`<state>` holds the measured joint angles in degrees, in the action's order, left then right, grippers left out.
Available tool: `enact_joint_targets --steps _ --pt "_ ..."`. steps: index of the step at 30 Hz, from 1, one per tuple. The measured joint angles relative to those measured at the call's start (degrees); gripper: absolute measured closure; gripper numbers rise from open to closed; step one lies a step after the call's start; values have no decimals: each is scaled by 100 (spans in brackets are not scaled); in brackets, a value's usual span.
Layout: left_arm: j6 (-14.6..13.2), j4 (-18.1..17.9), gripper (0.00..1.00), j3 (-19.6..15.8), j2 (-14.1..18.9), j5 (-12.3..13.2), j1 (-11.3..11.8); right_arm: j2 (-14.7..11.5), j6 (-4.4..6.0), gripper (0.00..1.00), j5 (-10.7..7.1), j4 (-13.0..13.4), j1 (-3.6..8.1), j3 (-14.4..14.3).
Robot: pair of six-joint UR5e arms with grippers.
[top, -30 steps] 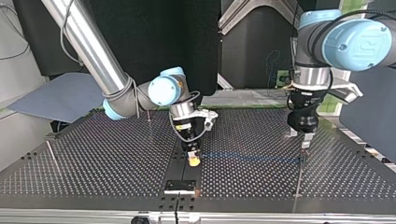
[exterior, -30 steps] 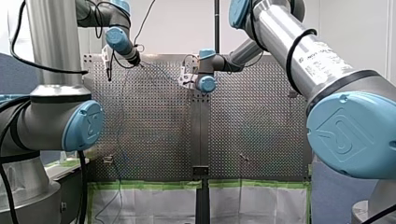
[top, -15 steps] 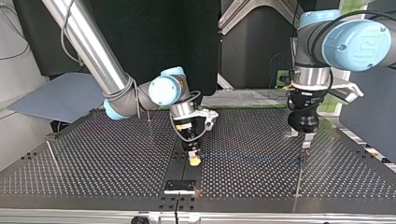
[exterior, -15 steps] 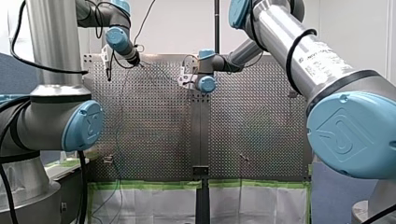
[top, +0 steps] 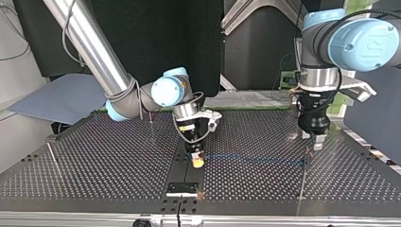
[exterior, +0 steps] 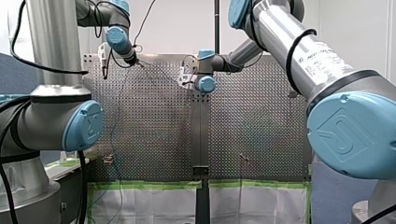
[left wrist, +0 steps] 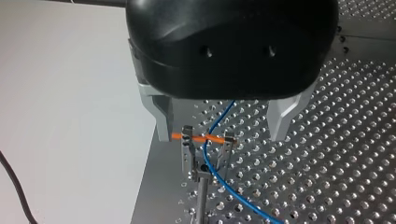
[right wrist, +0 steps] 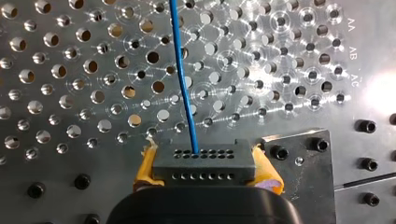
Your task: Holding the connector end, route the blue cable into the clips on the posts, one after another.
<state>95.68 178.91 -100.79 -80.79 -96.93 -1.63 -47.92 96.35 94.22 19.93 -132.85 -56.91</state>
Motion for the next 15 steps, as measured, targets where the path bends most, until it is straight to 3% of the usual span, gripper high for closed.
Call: enact_joint_targets --steps 15 --pt "8 -4 0 0 0 -2 25 7 -1 100 -25 -2 35 0"
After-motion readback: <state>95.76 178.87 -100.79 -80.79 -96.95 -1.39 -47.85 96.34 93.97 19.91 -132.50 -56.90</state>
